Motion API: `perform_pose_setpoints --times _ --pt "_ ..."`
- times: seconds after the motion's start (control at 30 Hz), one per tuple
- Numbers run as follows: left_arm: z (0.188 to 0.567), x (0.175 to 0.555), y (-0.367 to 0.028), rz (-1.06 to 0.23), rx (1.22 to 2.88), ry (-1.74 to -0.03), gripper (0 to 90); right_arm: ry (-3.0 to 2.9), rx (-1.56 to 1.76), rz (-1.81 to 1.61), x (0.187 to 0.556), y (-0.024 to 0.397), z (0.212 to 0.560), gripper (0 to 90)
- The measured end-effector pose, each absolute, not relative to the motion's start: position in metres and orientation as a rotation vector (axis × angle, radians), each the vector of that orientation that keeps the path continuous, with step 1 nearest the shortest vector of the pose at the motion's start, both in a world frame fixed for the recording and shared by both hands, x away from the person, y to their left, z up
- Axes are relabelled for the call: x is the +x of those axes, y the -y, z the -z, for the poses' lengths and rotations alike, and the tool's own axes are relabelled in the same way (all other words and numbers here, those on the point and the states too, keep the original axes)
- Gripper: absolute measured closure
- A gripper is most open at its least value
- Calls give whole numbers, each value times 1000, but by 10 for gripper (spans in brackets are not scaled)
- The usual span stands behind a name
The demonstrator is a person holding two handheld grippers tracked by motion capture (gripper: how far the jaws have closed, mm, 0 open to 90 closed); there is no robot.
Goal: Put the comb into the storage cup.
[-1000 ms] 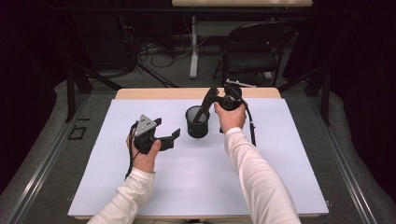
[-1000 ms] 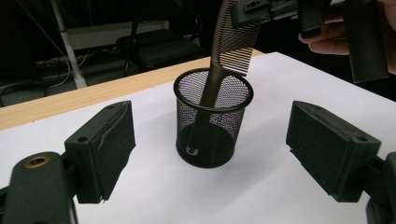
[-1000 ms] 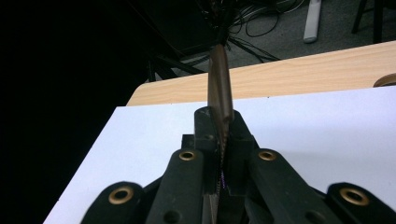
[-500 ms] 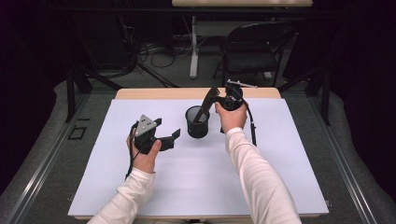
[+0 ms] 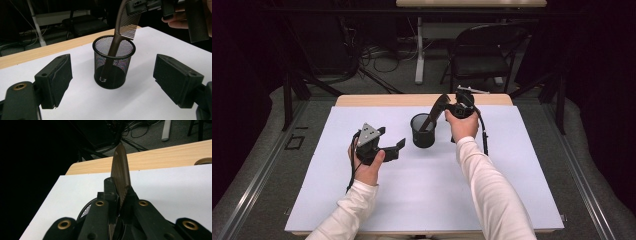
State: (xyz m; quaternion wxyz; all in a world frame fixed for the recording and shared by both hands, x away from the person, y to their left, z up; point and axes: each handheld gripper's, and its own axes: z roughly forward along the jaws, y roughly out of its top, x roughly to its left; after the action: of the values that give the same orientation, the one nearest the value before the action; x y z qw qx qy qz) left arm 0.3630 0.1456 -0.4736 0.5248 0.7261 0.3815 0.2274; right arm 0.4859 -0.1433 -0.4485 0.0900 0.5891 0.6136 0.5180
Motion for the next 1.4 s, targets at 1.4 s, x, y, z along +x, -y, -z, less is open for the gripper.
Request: perform_pose_setpoints --times 1.4 --pt "475 364 -146 -545 1741 -916 157 -1810 1770 -1554 486 150 454 747"
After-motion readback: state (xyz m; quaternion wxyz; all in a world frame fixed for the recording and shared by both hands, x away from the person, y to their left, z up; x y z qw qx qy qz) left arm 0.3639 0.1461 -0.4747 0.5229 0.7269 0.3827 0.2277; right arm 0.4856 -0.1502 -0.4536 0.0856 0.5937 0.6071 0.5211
